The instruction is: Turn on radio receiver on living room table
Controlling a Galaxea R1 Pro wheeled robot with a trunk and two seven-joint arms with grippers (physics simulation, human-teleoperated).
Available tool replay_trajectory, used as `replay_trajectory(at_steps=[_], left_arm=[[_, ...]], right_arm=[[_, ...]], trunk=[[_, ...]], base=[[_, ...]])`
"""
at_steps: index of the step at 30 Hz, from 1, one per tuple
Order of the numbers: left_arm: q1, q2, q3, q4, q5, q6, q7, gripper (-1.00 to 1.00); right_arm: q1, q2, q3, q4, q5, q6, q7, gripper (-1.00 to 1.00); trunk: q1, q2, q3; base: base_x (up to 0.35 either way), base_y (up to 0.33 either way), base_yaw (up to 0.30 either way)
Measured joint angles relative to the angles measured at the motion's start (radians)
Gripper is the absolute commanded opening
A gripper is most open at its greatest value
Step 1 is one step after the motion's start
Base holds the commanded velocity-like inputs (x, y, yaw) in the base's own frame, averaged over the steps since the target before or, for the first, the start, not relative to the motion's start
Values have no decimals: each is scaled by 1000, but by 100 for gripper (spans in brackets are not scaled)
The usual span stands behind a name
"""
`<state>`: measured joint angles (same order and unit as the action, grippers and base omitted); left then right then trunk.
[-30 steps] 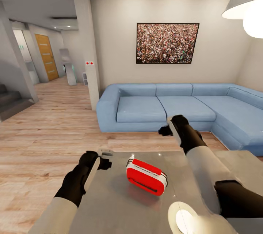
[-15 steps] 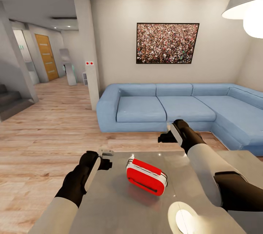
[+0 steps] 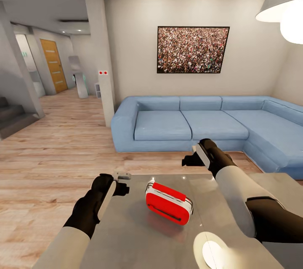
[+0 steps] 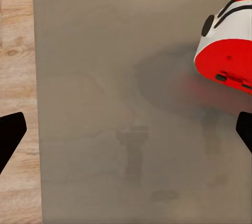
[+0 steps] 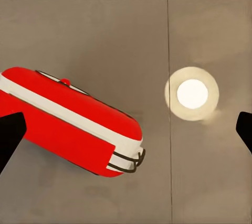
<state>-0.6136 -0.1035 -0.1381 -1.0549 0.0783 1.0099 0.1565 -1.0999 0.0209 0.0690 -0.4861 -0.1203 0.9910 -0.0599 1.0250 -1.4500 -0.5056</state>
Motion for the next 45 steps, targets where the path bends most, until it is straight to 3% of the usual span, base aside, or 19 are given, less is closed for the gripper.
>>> replay_trajectory(at_steps=[19, 29, 45], left_arm=[[0, -2, -2, -9, 1, 1, 0, 100], [0, -5, -2, -10, 10, 1, 0, 100], [0, -5, -2, -8, 14, 1, -1, 100]], right_arm=[[0, 7, 1, 25, -4, -3, 2, 100], [0, 9, 4, 27, -85, -1, 0, 100], [0, 7, 6, 26, -96, 0, 0, 100]], trunk=[[0, 0, 0], [0, 0, 0], [0, 0, 0]], base=[[0, 0, 0], [0, 0, 0], [0, 12, 0]])
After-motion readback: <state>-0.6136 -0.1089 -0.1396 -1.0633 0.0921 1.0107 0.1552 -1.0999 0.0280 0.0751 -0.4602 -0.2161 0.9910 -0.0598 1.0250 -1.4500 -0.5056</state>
